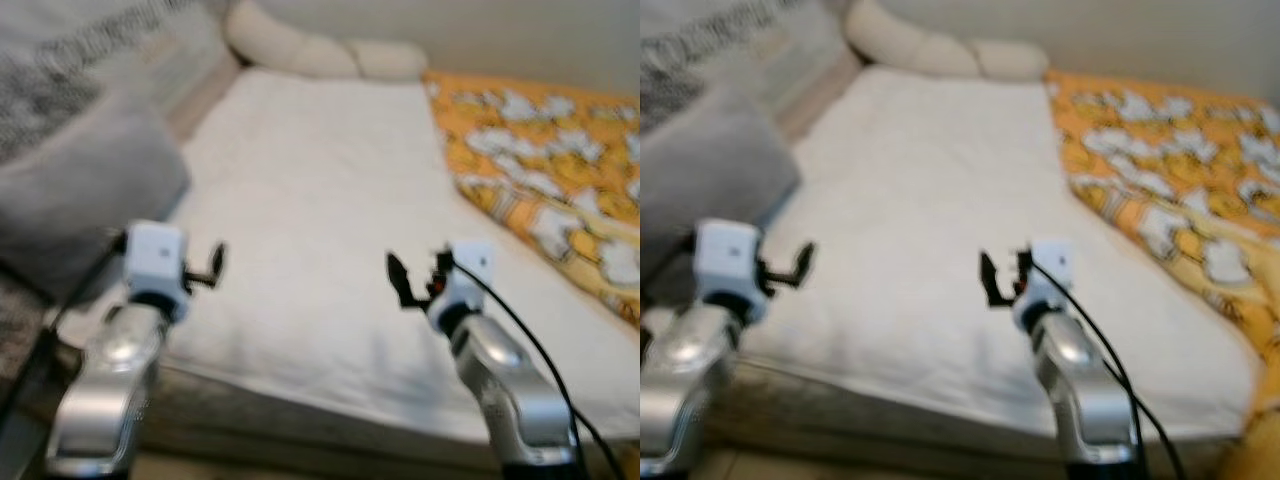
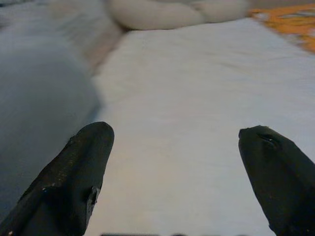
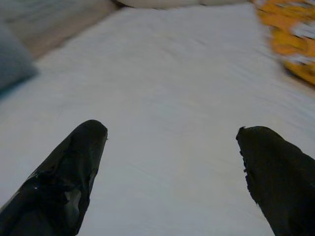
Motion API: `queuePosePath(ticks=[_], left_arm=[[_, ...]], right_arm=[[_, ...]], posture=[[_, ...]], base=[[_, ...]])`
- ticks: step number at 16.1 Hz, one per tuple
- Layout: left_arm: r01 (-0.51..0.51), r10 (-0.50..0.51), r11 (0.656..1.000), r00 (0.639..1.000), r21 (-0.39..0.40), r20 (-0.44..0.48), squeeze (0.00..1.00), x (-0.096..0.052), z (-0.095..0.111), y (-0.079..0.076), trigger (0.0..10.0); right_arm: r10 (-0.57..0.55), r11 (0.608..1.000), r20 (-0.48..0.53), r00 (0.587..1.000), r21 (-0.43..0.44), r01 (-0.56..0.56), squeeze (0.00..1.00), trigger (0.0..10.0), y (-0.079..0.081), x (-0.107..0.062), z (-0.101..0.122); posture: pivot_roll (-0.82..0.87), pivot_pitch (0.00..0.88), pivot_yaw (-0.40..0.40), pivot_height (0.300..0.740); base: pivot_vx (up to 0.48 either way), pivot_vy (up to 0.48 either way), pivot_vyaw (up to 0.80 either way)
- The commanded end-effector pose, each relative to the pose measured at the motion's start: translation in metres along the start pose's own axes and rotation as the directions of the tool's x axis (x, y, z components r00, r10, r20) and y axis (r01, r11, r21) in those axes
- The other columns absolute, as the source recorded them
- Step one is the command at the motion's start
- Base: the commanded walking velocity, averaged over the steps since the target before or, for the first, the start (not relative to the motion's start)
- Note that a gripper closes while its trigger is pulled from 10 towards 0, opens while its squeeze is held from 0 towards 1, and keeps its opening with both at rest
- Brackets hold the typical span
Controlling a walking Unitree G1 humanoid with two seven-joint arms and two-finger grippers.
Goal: Clean up the room
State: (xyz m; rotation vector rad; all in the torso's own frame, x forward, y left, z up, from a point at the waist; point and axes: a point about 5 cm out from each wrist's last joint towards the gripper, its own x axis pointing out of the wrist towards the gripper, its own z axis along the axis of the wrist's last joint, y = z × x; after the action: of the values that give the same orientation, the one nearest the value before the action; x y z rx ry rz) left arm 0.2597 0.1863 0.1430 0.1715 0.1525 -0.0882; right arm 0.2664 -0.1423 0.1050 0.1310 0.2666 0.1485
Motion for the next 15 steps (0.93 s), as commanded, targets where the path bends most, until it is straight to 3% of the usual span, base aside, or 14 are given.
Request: queuePosePath(ticks=[1, 3, 9, 15], left_arm=[[-0.01, 0.01, 1.0, 1.0, 0.02, 0.005, 0.75, 0.0, 0.004, 0.003, 10.0], [-0.009, 0.009, 1.0, 1.0, 0.019, -0.003, 0.75, 0.002, 0.004, 0.003, 10.0], [-0.017, 0.017, 1.0, 1.0, 0.005, -0.017, 0.75, 0.004, 0.001, 0.002, 10.0], [0.002, -0.004, 0.999, 0.999, -0.048, -0.045, 0.8, 0.004, 0.0, -0.002, 10.0]], right_arm=[[-0.005, 1.0, 0.016, 1.0, 0.004, 0.005, 0.0, 10.0, -0.001, 0.001, 0.003], [0.005, 0.999, 0.027, 1.0, 0.037, -0.006, 0.0, 10.0, 0.0, 0.002, 0.006], [-0.015, 1.0, 0.042, 0.999, 0.017, 0.014, 0.0, 10.0, -0.009, 0.003, 0.011], [-0.008, 1.0, 0.038, 0.999, 0.026, 0.007, 0.0, 10.0, -0.008, 0.005, 0.011]], posture=[[-0.09, 0.0, -0.026, 0.74], [-0.09, 0.0, -0.033, 0.74], [-0.09, 0.0, -0.029, 0.74], [-0.09, 0.0, -0.03, 0.74]], base=[[0.0, -0.42, 0.0], [0.0, -0.42, 0.0], [0.0, -0.421, 0.0], [0.0, -0.419, 0.0]])
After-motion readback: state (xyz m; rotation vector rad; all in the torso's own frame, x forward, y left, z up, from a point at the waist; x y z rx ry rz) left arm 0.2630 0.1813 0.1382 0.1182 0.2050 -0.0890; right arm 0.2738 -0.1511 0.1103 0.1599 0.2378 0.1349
